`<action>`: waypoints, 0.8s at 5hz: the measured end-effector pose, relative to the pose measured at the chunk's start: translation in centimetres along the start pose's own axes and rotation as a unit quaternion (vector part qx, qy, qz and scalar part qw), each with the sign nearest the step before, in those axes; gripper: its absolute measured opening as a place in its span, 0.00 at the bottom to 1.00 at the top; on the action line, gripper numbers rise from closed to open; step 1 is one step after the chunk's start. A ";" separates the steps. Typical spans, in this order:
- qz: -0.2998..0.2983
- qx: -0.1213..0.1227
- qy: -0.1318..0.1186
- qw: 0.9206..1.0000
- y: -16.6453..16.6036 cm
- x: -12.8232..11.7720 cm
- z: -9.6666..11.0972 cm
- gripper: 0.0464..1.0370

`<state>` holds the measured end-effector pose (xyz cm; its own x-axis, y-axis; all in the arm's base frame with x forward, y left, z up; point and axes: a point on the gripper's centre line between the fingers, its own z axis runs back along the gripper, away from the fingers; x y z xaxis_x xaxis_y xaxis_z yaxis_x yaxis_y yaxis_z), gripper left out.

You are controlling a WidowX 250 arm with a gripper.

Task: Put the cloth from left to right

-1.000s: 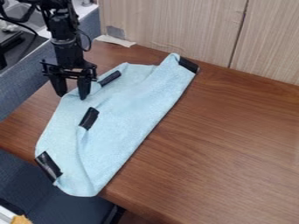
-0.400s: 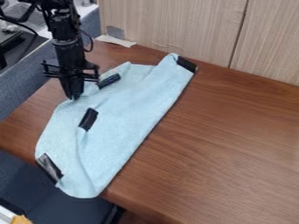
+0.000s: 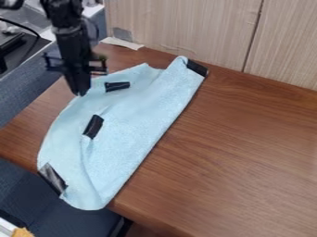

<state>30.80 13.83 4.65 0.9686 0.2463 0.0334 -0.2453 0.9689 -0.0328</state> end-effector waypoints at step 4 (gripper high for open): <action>-0.178 -0.035 -0.019 0.983 -12.9 -2.6 1.3 0.01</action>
<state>31.36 0.69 6.32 0.9899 -0.1070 0.0926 0.1146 0.9901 -0.0806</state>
